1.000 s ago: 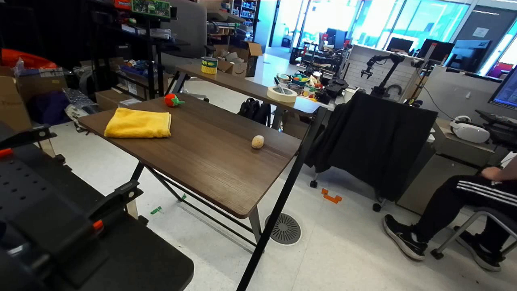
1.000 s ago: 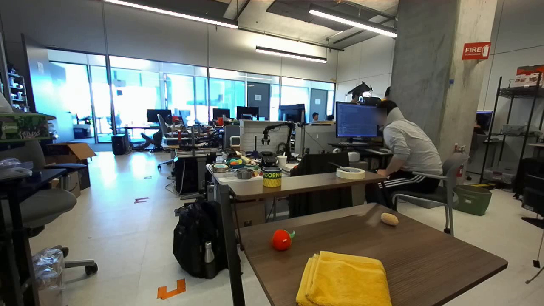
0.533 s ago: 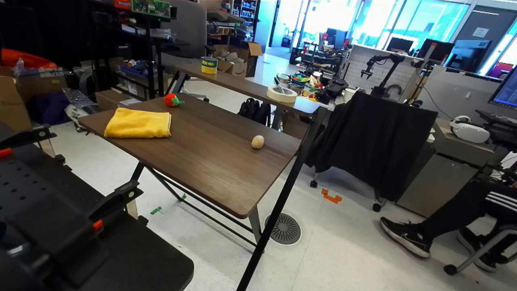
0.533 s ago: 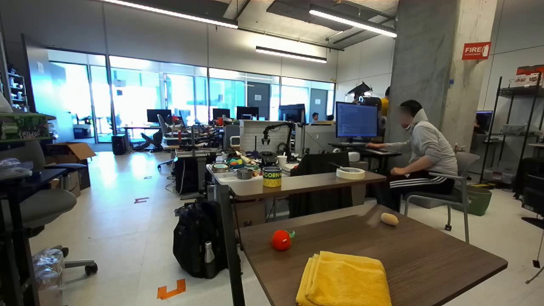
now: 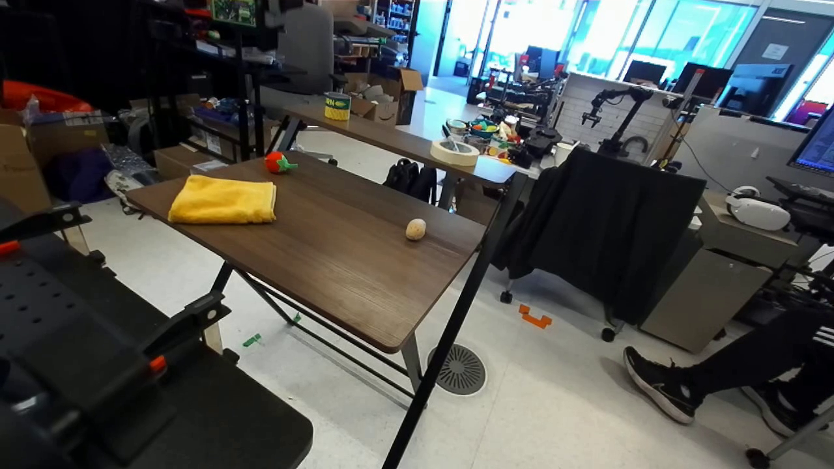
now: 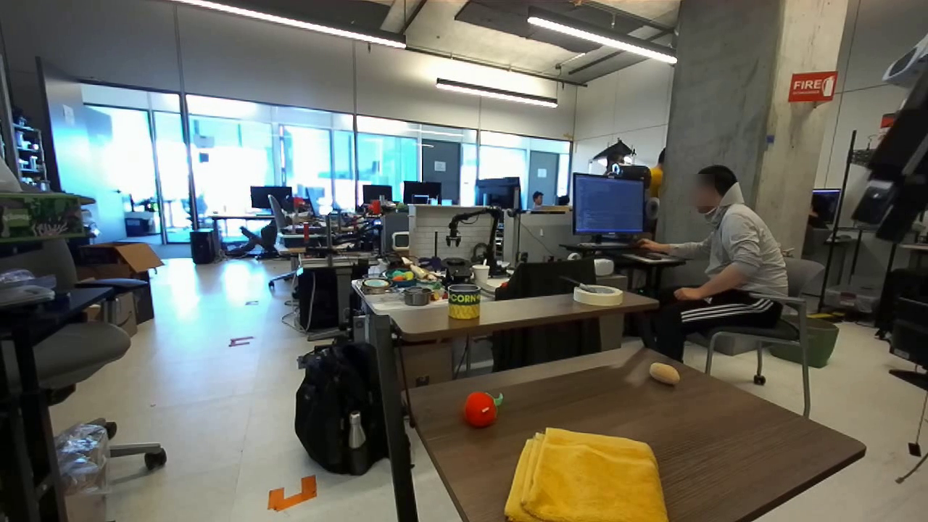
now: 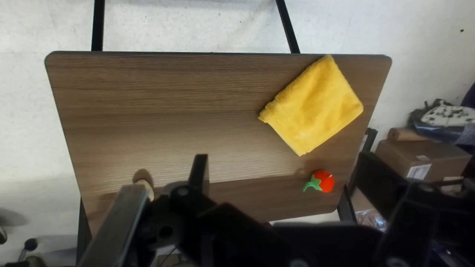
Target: Wipe the table with the towel
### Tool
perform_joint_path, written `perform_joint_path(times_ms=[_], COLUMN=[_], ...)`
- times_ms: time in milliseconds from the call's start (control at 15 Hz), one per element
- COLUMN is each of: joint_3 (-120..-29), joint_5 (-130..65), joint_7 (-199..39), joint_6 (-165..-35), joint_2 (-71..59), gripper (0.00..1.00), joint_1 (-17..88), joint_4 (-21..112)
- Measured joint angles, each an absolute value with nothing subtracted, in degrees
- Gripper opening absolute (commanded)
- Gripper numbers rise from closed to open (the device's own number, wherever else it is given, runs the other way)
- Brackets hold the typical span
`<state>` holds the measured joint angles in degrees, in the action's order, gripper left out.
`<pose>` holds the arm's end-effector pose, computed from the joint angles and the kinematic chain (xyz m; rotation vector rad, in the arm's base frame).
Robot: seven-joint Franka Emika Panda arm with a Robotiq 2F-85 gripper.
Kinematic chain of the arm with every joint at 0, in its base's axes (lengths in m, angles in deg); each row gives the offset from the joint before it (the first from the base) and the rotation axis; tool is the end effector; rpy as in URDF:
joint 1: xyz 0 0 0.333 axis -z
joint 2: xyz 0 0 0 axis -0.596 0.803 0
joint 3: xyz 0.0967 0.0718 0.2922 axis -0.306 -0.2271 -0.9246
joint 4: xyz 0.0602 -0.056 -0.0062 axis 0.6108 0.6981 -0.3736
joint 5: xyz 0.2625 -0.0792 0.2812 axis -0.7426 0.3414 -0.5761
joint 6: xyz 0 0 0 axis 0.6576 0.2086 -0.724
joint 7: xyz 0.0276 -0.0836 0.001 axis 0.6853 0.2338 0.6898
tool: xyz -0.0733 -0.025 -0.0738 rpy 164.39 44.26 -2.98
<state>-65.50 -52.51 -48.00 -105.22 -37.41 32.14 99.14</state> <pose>0.4396 -0.0657 0.3735 -2.9041 -0.1623 -0.3059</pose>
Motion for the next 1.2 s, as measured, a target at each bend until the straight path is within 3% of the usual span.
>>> perform_joint_path(times_ms=[267,867,1200], joint_3=[-71.52,-73.21,-77.6], joint_5=[-53.06,-55.73,-53.02], joint_7=[-53.45,-54.44,-69.47], joint_6=[-116.59,-121.7,-128.93], joint_2=[-25.85,-23.45,-12.63], gripper=[1.0,1.0,1.0], joint_1=[29.63,31.45,31.35], joint_4=[99.28,98.29,92.59])
